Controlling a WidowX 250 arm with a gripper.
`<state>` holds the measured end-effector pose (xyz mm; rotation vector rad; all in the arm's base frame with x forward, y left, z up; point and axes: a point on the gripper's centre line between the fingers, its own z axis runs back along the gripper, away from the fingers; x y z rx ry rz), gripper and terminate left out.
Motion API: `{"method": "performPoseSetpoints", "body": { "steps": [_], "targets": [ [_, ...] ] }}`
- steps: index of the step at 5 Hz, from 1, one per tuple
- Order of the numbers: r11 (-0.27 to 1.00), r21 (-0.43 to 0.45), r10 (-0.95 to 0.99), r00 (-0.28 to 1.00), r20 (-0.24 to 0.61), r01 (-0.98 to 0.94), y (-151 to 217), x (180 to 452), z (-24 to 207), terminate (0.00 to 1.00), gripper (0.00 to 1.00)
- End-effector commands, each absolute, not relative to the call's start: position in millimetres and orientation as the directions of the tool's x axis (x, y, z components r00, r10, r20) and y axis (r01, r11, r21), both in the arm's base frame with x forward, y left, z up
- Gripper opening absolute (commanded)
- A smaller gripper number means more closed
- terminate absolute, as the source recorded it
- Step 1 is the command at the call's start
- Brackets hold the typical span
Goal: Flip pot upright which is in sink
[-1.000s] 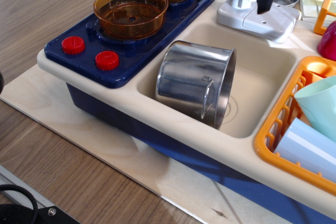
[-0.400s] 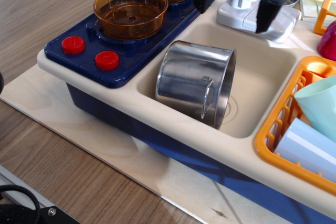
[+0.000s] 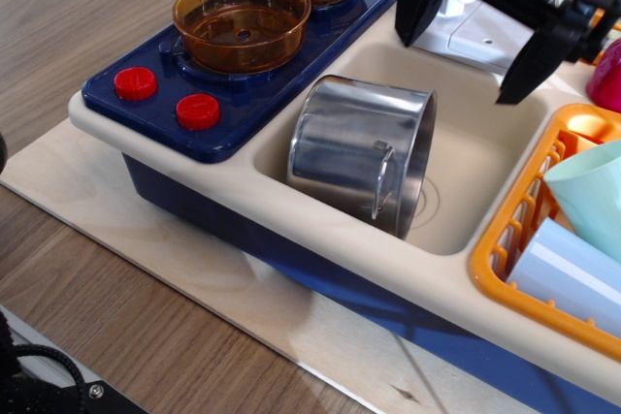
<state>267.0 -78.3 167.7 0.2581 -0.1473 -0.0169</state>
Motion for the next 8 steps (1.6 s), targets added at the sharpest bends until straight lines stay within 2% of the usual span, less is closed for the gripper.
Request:
{"method": "performPoseSetpoints", "body": {
  "steps": [1, 3, 4, 5, 6, 7, 8],
  "targets": [
    [0.954, 0.299, -0.050, 0.981, 0.189, -0.009, -73, 268, 164, 0.00, 1.00],
    [0.932, 0.363, -0.075, 0.976, 0.205, -0.005, -65, 263, 149, 0.00, 1.00],
    [0.904, 0.426, -0.104, 0.972, 0.211, 0.004, -64, 261, 143, 0.00, 1.00],
    [0.893, 0.450, -0.126, 0.969, 0.213, 0.017, -61, 258, 139, 0.00, 1.00],
    [0.899, 0.438, -0.136, 0.964, 0.228, 0.023, -51, 256, 132, 0.00, 1.00],
    [0.901, 0.433, -0.128, 0.965, 0.229, 0.017, -48, 256, 130, 0.00, 0.00],
    [0.911, 0.411, -0.128, 0.966, 0.226, 0.024, -45, 256, 131, 0.00, 0.00]
  ]
}}
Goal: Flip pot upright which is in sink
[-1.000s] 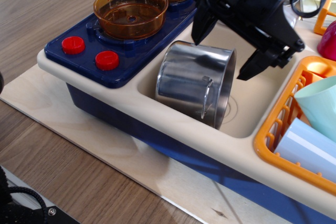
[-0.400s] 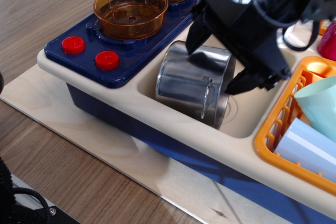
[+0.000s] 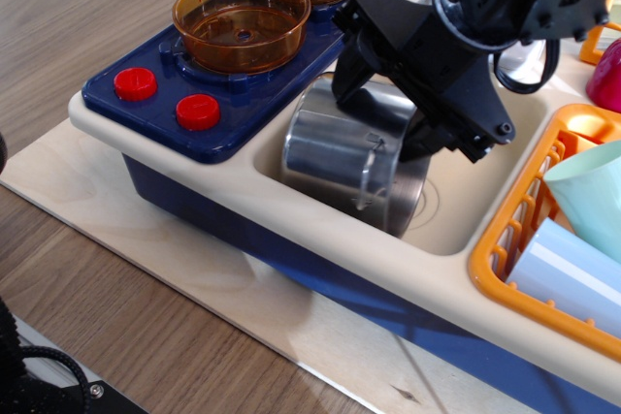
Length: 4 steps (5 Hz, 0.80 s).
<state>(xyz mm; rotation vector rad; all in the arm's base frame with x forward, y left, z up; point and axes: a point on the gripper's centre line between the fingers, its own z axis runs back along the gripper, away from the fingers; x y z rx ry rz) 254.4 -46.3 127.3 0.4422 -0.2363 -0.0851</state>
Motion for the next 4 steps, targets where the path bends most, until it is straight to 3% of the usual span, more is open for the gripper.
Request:
{"method": "performPoseSetpoints", "body": {
  "steps": [1, 4],
  "targets": [
    [0.923, 0.381, -0.140, 0.968, 0.210, 0.050, -41, 258, 138, 0.00, 0.00],
    [0.996, 0.047, -0.076, 0.986, 0.148, 0.070, -30, 275, 184, 0.00, 0.00]
  ]
}}
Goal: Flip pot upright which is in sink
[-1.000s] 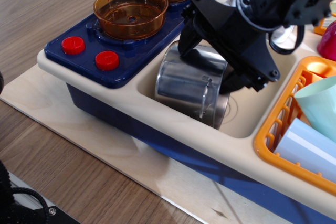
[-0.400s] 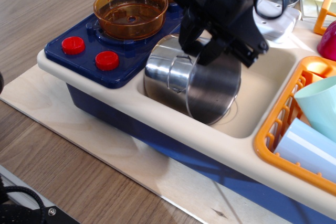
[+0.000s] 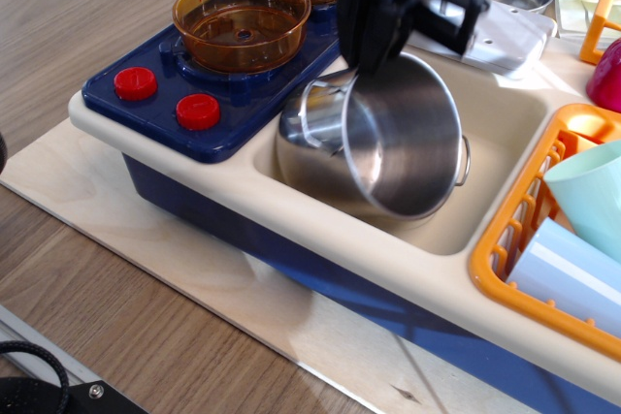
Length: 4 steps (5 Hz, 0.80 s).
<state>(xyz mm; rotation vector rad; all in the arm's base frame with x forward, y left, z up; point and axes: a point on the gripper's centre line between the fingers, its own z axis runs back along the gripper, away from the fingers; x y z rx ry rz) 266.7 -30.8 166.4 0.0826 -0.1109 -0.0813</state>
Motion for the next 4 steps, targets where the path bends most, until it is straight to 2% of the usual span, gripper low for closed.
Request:
{"method": "performPoseSetpoints", "body": {
  "steps": [1, 2, 4],
  "targets": [
    [0.997, -0.017, -0.073, 0.978, 0.197, 0.078, -20, 277, 186, 0.00, 0.00],
    [0.995, -0.056, -0.061, 0.959, 0.278, 0.079, -12, 269, 166, 0.00, 0.00],
    [0.996, -0.034, -0.067, 0.927, 0.370, 0.085, -9, 261, 144, 0.00, 0.00]
  ]
}}
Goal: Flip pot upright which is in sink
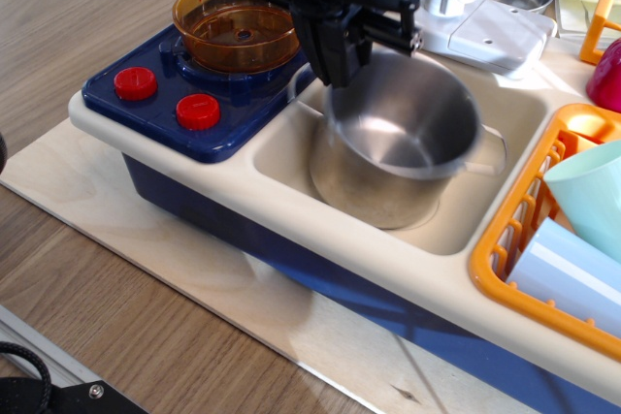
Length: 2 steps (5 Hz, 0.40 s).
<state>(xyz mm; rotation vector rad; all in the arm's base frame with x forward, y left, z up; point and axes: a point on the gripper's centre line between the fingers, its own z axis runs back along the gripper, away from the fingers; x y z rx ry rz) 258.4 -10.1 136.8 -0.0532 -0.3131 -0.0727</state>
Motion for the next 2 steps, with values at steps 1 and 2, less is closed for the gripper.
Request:
{"method": "performPoseSetpoints", "body": {
  "steps": [1, 2],
  "targets": [
    [0.997, -0.021, -0.065, 0.933, 0.355, 0.078, -11, 262, 146, 0.00, 0.00],
    [0.998, -0.009, -0.055, 0.947, 0.316, 0.061, -22, 263, 161, 1.00, 1.00]
  ]
}}
